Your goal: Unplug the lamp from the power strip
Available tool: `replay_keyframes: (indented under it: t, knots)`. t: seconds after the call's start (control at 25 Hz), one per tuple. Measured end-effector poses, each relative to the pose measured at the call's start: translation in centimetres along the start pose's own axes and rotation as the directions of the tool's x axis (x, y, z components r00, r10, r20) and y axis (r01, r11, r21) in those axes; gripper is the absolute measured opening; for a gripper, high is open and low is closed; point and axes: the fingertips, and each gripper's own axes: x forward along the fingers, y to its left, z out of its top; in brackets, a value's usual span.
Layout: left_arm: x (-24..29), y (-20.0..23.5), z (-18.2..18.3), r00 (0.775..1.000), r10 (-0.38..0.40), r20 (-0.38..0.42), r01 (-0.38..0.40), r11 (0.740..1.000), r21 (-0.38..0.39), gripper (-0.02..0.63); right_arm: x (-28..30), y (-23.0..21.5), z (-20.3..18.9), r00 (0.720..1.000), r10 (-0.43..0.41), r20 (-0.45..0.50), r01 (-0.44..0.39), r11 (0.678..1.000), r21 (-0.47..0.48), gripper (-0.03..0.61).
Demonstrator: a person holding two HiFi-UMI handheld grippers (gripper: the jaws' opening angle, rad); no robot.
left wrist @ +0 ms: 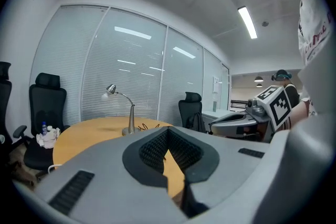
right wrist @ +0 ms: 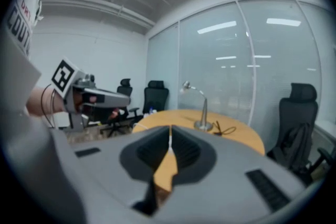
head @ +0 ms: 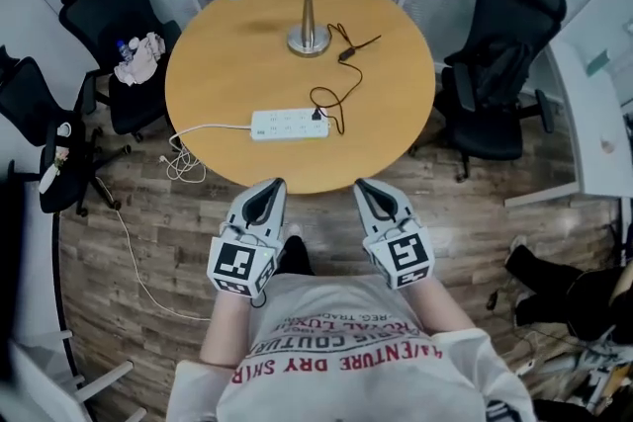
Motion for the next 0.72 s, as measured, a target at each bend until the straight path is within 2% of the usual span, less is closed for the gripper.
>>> replay_keyframes:
  t: [0.24, 0.44, 0.6, 0.72]
  knots:
    - [5.5, 7.3, 2.0, 0.997, -0.073, -0.011, 0.073, 0.997, 0.031, 0.028, 8.5, -2.7, 3.4, 0.997, -0.073, 0.008, 0.073, 0.997, 0.017, 0.029]
    - [9.0, 11.2, 2.0, 0.992, -0.116, -0.041, 0.118, 0.993, 0.030, 0.028, 13.3, -4.3, 3.5, 0.994, -0.099, -0.039, 0.100, 0.994, 0.036, 0.029]
    - [11.2, 12.9, 1.0, 0.990, -0.118, -0.073, 0.119, 0.993, 0.002, 0.028, 15.6, -5.2, 2.2, 0.991, -0.067, -0.115, 0.072, 0.996, 0.044, 0.029]
    - [13.0, 13.4, -1.0, 0.987, -0.108, -0.118, 0.108, 0.994, 0.000, 0.028, 17.2, -6.4, 0.6, 0.984, -0.018, -0.175, 0.027, 0.998, 0.050, 0.031]
